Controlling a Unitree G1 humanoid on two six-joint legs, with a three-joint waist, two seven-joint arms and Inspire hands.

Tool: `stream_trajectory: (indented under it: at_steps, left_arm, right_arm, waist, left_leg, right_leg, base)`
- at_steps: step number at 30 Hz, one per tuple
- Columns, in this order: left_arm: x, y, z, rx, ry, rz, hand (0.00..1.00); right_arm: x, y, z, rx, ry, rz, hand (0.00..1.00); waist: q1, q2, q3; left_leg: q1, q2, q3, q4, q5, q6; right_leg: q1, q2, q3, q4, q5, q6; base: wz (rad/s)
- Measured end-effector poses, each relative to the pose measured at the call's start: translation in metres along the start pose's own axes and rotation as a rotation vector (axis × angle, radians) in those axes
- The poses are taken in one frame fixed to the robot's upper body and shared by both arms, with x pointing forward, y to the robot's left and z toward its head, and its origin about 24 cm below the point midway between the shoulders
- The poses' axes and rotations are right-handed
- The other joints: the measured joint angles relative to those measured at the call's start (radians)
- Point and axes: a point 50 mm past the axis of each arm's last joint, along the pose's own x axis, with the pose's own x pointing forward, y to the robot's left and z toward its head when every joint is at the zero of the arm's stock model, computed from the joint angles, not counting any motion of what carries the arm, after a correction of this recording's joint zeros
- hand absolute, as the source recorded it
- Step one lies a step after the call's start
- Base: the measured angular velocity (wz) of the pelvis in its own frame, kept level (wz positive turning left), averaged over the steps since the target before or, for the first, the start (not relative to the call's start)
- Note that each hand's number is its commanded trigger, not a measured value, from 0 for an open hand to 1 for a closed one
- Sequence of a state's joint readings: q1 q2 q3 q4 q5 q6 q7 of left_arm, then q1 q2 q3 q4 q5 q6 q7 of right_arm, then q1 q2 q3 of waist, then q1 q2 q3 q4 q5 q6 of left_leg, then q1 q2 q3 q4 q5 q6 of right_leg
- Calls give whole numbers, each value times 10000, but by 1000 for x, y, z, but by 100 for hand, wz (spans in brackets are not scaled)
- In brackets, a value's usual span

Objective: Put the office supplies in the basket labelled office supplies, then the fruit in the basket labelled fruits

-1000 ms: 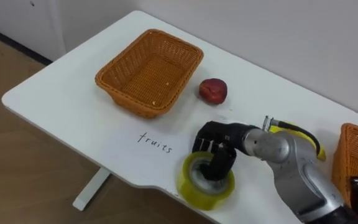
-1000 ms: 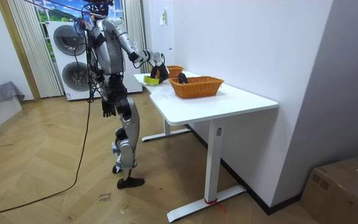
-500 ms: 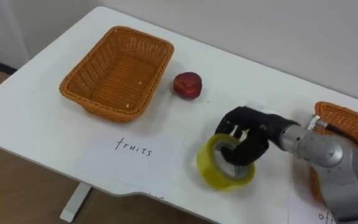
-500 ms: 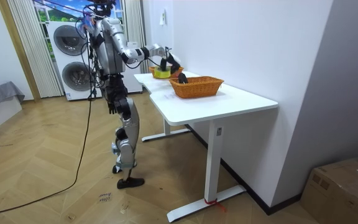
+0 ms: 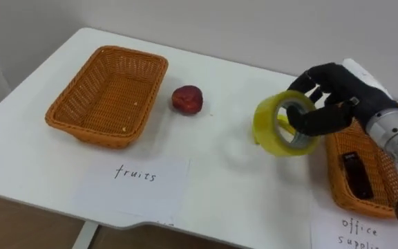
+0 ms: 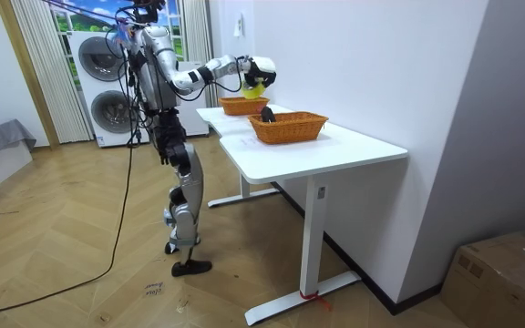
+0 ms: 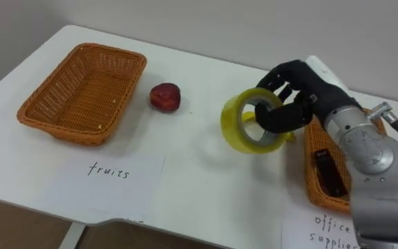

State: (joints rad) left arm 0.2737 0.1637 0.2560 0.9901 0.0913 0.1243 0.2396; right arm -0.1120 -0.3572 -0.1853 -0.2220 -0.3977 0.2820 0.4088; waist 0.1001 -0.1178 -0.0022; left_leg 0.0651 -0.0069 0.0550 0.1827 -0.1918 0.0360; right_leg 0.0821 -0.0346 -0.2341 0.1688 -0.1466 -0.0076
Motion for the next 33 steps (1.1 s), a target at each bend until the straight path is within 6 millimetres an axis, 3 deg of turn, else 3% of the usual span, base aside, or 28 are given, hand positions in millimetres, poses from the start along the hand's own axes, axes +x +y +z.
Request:
stream_trajectory:
  at_steps: [8, 15, 24, 33]
  left_arm:
    - [-1, -3, -4, -151, 174, -234, 0]
    - [-1, -3, -6, -171, 194, -318, 0]
    - [0, 2, -2, -156, 107, -233, 0]
    - [-1, 6, 2, -374, -119, -274, 0]
  right_arm:
    - [0, -6, -4, 82, 89, -958, 100]
    - [0, -14, -29, 968, 917, -1905, 100]
    - [-1, -29, -53, 669, 1920, -2463, 100]
    - [-3, -26, -85, 1276, 3232, -2187, 100]
  waist:
    - [-220, 102, -2]
    - [-354, 117, 7]
    - [-549, 108, 2]
    - [-778, 3, 12]
  left_leg:
    - [-20, -7, 8, 42, -28, 37]
    - [-9, -37, -2, -7, -31, 42]
    - [-19, 11, 138, -4, -37, 49]
    - [59, 69, 291, -3, -109, 47]
  right_leg:
    - [-7, -1, 24, 1, -24, 40]
    - [0, 3, 48, -3, -42, 65]
    - [-131, 14, 132, 64, -40, 63]
    - [-142, 50, 324, 181, -38, 61]
  base:
    - [0]
    - [0]
    - [-4]
    - [-5]
